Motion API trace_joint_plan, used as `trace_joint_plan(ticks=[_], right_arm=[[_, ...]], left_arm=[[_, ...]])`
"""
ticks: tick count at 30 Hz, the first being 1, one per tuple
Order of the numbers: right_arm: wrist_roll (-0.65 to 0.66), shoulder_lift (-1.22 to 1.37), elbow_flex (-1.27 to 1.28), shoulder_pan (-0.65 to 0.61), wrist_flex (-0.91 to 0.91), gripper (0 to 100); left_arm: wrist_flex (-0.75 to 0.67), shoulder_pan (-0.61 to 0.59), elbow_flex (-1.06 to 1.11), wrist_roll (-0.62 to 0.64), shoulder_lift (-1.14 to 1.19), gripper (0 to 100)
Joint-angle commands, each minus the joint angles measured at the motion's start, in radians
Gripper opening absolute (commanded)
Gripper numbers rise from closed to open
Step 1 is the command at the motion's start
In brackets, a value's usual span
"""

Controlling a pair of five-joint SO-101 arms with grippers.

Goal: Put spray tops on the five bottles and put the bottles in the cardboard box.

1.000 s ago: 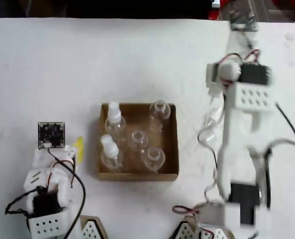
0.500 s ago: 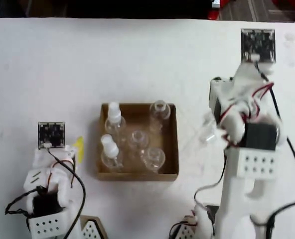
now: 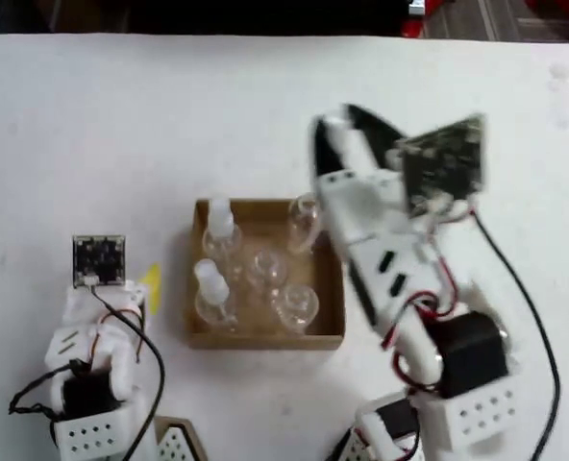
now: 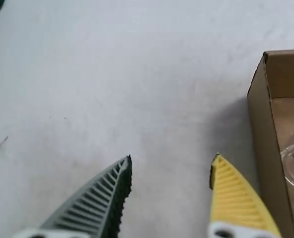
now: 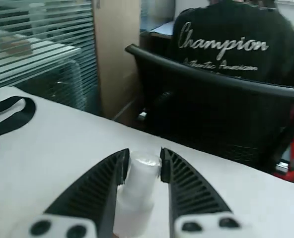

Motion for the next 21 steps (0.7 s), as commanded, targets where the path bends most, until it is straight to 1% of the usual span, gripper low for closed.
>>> trace_joint_plan(ticks=[1,4,11,16,21], right_arm=[[-0.008,0.042,-0.043,-0.099,-0.028,1.5],[-0.008,0.071,-0.041,-0.143,-0.03,1.5],[-0.006,0.11,-0.014,-0.148,-0.102,1.5],[0.002,0.114,0.052,-0.108,-0.206,1.5],[0.002,0.108,0.061,-0.096,-0.202,1.5]], left_arm=[[0.006,-0.008,-0.002,-0.012,-0.008,24],[0.015,-0.008,-0.002,-0.012,-0.008,24],[0.017,-0.008,-0.002,-0.012,-0.008,24],[0.017,-0.008,-0.002,-0.012,-0.008,24],[0.017,-0.008,-0.002,-0.012,-0.008,24]])
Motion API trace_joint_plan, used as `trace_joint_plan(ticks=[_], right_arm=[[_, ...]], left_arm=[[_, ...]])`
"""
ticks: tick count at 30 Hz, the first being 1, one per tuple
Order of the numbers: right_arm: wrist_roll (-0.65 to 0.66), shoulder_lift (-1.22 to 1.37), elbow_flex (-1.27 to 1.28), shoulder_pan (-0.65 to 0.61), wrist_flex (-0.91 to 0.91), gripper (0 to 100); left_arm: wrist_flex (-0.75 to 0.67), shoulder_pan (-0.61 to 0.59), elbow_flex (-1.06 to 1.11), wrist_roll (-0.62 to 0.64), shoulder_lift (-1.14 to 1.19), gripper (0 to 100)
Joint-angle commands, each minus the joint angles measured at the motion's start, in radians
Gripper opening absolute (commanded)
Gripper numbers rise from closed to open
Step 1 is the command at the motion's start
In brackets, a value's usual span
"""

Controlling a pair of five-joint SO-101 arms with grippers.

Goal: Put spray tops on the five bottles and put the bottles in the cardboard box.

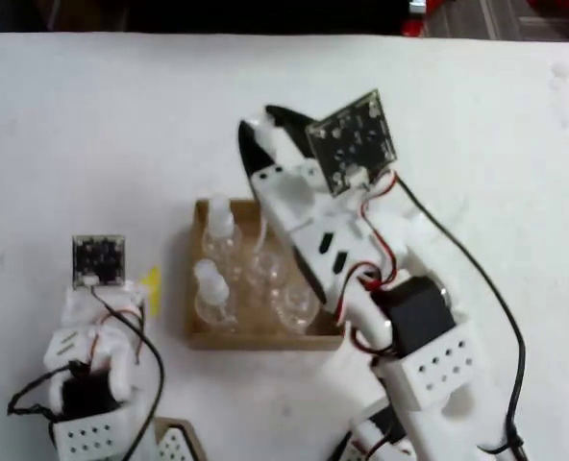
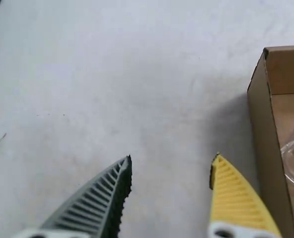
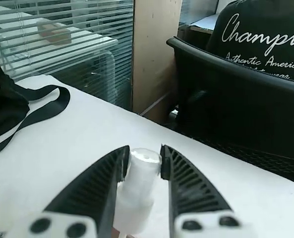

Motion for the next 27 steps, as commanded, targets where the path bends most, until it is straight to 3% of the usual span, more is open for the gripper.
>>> trace_joint_plan(ticks=[1,19,27], right_arm=[[0.002,-0.004,-0.006,0.016,-0.007,1.5],[-0.003,-0.005,0.063,0.051,0.031,1.5],[-0.006,-0.022,0.209,0.05,-0.085,1.5]], left_arm=[[0.005,-0.008,-0.002,-0.012,-0.008,24],[0.005,-0.008,-0.002,-0.012,-0.008,24],[0.005,-0.008,-0.002,-0.012,-0.008,24]])
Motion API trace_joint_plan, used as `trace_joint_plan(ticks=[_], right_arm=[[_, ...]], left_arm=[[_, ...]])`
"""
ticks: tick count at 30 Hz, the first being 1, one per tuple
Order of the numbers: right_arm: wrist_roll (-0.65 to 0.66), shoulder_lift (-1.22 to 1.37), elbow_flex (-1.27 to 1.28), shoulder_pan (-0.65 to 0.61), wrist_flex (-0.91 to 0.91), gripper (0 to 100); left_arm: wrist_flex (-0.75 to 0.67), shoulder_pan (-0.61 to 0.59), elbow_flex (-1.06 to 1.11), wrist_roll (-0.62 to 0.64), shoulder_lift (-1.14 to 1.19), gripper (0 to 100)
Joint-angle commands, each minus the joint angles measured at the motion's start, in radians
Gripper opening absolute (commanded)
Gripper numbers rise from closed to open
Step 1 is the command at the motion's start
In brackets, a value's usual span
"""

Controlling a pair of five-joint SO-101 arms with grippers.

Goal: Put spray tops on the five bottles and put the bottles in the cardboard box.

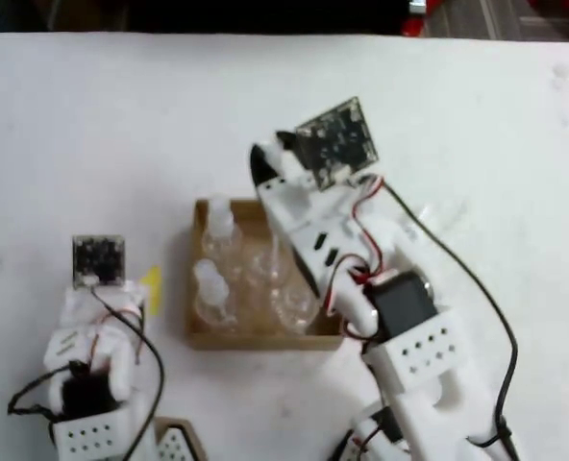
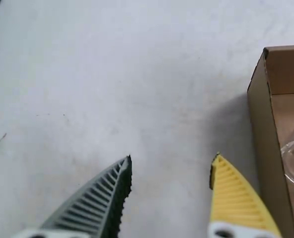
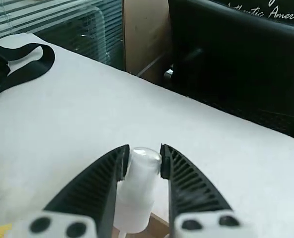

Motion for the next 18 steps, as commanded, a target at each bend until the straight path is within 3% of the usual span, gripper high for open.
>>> trace_joint_plan(ticks=[1,10,18], right_arm=[[-0.006,-0.038,0.049,0.008,-0.067,1.5],[0.002,-0.328,0.37,0.008,-0.246,1.5],[0.002,-0.447,0.511,-0.076,-0.251,1.5]], left_arm=[[0.005,-0.008,-0.002,-0.012,-0.008,24],[0.005,-0.008,-0.002,-0.012,-0.008,24],[0.005,-0.008,-0.002,-0.012,-0.008,24]])
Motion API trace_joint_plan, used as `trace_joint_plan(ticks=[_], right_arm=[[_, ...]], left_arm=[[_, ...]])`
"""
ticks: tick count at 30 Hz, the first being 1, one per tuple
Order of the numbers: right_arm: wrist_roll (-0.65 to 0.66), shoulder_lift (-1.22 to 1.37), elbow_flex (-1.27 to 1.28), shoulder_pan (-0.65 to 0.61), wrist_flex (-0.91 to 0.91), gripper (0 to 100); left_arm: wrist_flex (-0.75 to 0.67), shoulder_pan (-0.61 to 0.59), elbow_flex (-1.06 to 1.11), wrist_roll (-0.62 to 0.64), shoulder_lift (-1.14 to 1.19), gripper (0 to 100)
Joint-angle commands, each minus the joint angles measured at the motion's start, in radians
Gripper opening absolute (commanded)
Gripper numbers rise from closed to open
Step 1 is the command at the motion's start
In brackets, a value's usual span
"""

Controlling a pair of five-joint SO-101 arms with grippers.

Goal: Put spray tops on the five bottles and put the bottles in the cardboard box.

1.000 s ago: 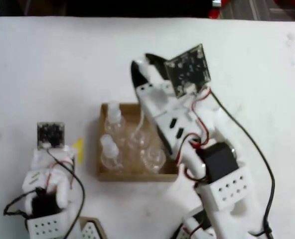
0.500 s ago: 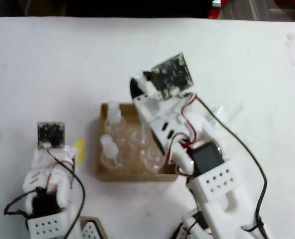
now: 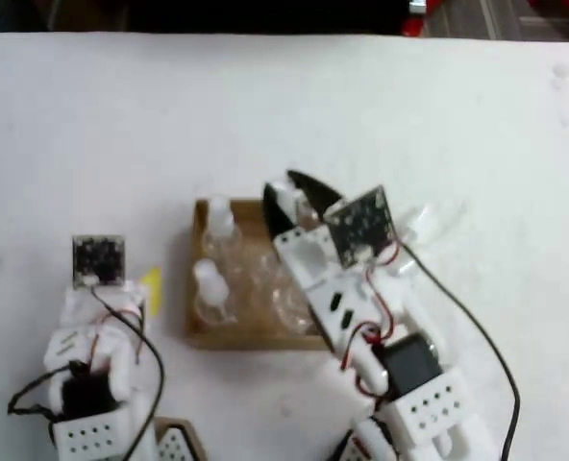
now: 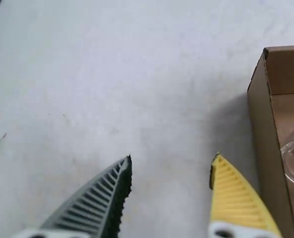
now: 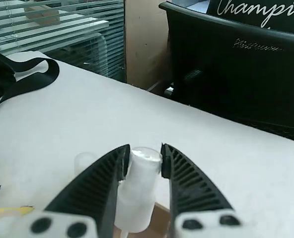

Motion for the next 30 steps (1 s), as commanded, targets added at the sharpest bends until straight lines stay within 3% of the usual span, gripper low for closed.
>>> trace_joint_plan(ticks=[1,12,21,30], right_arm=[[0.002,-0.044,0.031,-0.067,-0.028,1.5],[0.002,-0.15,0.157,-0.093,-0.035,1.5],[0.002,-0.357,0.387,-0.093,-0.237,1.5],[0.002,-0.55,0.526,-0.094,-0.242,1.5]], left_arm=[[0.005,-0.008,-0.002,-0.012,-0.008,24],[0.005,-0.008,-0.002,-0.012,-0.008,24],[0.005,-0.008,-0.002,-0.012,-0.008,24],[0.005,-0.008,-0.002,-0.012,-0.008,24]])
